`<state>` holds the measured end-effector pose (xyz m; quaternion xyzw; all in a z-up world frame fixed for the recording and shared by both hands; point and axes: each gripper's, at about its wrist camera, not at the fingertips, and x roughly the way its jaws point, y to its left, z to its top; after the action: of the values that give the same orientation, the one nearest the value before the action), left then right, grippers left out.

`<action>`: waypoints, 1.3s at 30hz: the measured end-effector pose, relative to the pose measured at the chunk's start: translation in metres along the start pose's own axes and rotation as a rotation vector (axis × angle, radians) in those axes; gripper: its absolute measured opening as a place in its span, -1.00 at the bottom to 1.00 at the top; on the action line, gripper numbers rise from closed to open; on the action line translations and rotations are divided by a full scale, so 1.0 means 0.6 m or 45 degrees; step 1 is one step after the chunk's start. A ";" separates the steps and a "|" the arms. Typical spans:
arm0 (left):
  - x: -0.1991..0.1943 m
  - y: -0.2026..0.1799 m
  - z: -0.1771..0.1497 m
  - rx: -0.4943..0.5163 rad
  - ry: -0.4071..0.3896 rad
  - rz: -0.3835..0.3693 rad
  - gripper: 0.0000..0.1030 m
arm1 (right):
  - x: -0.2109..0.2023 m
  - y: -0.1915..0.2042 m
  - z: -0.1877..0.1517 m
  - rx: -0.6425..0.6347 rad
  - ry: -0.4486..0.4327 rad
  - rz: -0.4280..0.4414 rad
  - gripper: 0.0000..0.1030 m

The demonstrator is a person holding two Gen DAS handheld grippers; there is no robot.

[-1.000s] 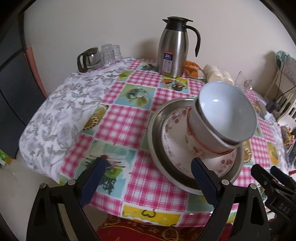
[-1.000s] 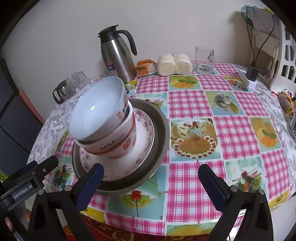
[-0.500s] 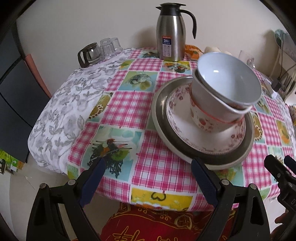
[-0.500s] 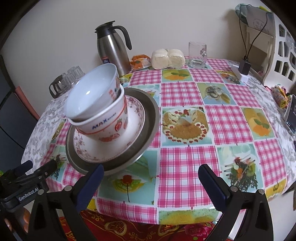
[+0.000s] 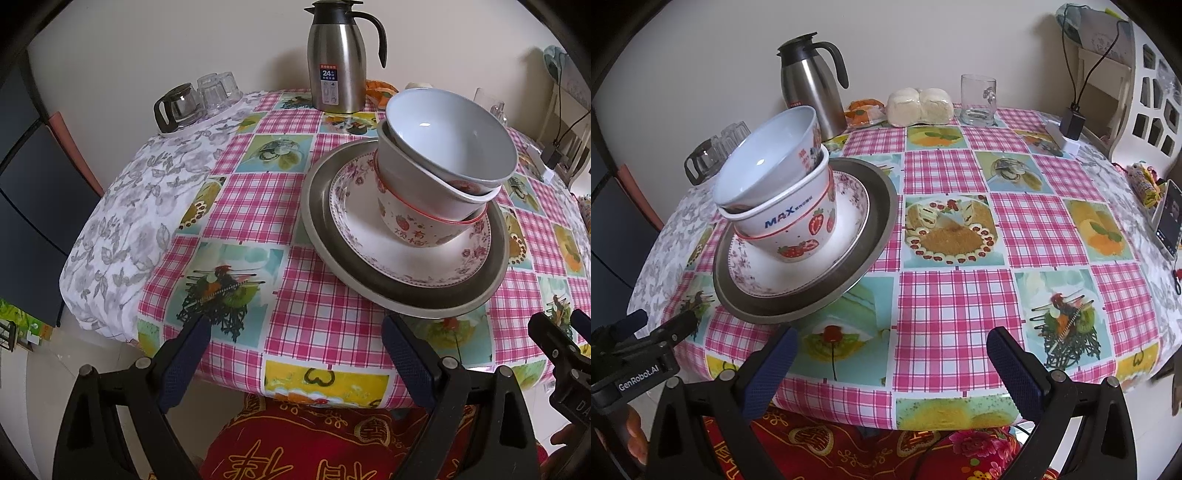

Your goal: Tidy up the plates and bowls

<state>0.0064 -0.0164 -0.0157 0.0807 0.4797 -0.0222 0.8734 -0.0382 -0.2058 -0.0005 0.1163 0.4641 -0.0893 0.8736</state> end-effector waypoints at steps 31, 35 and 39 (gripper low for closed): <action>0.021 0.004 0.009 0.012 0.049 -0.026 0.82 | 0.009 0.006 0.005 -0.039 0.000 -0.042 1.00; 0.022 0.003 0.009 0.013 0.055 -0.027 0.82 | 0.011 0.006 0.005 -0.043 0.005 -0.046 1.00; 0.024 0.003 0.009 0.014 0.059 -0.026 0.82 | 0.011 0.006 0.005 -0.043 0.005 -0.046 1.00</action>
<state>0.0188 -0.0150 -0.0246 0.0809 0.5003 -0.0319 0.8615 -0.0313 -0.2037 -0.0038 0.0935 0.4694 -0.0971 0.8726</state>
